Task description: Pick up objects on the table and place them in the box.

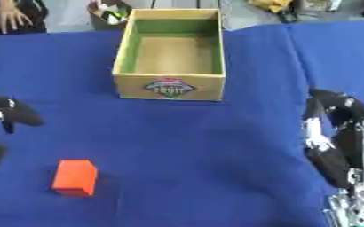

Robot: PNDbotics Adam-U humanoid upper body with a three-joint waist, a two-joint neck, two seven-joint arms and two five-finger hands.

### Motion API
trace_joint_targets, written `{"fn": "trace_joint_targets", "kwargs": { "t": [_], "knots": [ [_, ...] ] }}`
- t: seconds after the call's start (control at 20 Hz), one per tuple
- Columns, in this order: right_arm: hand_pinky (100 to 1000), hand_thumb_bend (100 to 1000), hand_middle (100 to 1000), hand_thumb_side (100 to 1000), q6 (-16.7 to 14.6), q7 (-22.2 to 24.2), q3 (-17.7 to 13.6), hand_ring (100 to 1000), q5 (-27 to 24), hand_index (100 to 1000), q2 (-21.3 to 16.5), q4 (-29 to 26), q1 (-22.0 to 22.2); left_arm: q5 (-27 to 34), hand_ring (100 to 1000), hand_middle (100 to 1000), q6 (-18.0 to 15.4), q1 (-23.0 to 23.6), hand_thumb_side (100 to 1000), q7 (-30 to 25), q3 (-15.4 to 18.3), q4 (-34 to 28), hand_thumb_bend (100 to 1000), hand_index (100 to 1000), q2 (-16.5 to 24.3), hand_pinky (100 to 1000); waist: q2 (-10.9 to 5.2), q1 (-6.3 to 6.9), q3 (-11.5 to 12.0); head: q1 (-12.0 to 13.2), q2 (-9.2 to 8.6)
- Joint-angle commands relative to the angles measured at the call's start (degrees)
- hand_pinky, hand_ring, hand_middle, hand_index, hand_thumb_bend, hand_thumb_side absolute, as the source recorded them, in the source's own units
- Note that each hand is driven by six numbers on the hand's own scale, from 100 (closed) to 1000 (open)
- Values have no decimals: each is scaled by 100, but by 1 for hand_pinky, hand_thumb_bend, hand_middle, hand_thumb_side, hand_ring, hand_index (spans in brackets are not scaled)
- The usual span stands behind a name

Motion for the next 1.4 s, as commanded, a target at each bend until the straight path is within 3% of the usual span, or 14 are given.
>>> {"fn": "trace_joint_targets", "kwargs": {
  "t": [0.05, 0.2, 0.35, 0.6, 0.95, 1.4],
  "knots": [
    [709, 100, 492, 344, -12, -2, 2, 753, 9, 595, -52, -128, -42, 49, 723, 745, 15, -62, 1000, -35, 68, -132, 100, 880, 80, 526, -109, -2, 3, 2, -40],
    [709, 100, 492, 343, -12, -1, 2, 753, 9, 595, -51, -128, -43, 53, 733, 755, 8, -75, 1000, -102, 64, -146, 100, 891, 31, 538, -108, 0, 3, -13, -36],
    [709, 100, 492, 342, -4, -4, -4, 754, 15, 595, -46, -128, -38, 68, 745, 769, -102, -92, 1000, -307, 45, -145, 266, 903, -94, 548, -109, 3, 11, -21, -34],
    [709, 100, 492, 342, 28, -12, -9, 754, 8, 595, -36, -128, -58, -176, 783, 809, -216, -134, 1000, -609, 85, -83, 326, 952, -403, 593, -121, 6, 35, -38, 46],
    [708, 100, 492, 342, 59, -35, -27, 753, -38, 595, -38, -128, -76, -717, 813, 838, -436, -119, 1000, -921, 121, 138, 419, 984, -690, 637, -165, 19, 49, 55, 419],
    [708, 100, 492, 343, 80, -49, -44, 753, -35, 594, -19, -128, -52, -1379, 829, 850, -671, -153, 1000, -884, 121, 376, 477, 1000, -839, 669, -206, 19, 33, 163, 505]
  ]
}}
